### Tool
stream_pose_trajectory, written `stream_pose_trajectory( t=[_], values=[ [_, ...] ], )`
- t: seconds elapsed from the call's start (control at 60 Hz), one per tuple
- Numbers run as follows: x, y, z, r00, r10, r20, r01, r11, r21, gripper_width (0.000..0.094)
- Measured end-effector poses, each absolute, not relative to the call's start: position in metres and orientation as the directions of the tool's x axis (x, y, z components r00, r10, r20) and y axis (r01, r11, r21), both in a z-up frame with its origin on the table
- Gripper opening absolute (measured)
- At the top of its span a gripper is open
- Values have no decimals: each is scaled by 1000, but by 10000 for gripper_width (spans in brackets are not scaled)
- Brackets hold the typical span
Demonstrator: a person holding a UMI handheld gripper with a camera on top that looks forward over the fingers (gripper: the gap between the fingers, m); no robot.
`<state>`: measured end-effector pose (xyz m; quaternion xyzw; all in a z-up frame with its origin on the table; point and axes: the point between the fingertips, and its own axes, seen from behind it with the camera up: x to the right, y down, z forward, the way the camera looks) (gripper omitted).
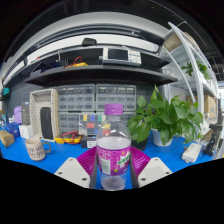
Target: Pour water
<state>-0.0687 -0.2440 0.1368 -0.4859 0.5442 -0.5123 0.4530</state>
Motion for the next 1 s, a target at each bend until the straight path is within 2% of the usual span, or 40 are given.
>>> stream_pose_trajectory(
  t=[0.05, 0.067, 0.1, 0.167, 0.183, 0.3, 0.367, 0.5, 0.65, 0.75, 0.767, 0.783, 0.833, 1.0],
  values=[
    [-69, -245, 138, -125, -992, 21, -59, -14, -998, 463],
    [-69, -245, 138, -125, -992, 22, -58, -14, -998, 482],
    [-69, -243, 139, -126, -992, 25, -59, -18, -998, 405],
    [-70, -244, 136, -135, -991, 24, -63, -16, -998, 366],
    [-70, -244, 136, -132, -991, 28, -66, -20, -998, 327],
    [-67, -242, 135, -130, -991, 40, -88, -28, -996, 326],
    [-64, -235, 136, -121, -989, 87, -102, -75, -992, 325],
    [-48, -205, 145, -52, -961, 271, -114, -263, -958, 325],
    [-20, -141, 155, 50, -831, 554, -85, -556, -826, 325],
    [1, -102, 159, 92, -681, 726, -60, -732, -679, 325],
    [5, -95, 159, 99, -652, 752, -54, -758, -650, 371],
    [11, -92, 159, 107, -621, 777, -39, -783, -621, 341],
    [18, -74, 157, 128, -518, 846, -30, -855, -518, 339],
    [51, -30, 157, 118, -162, 980, 52, -984, -169, 338]
  ],
)
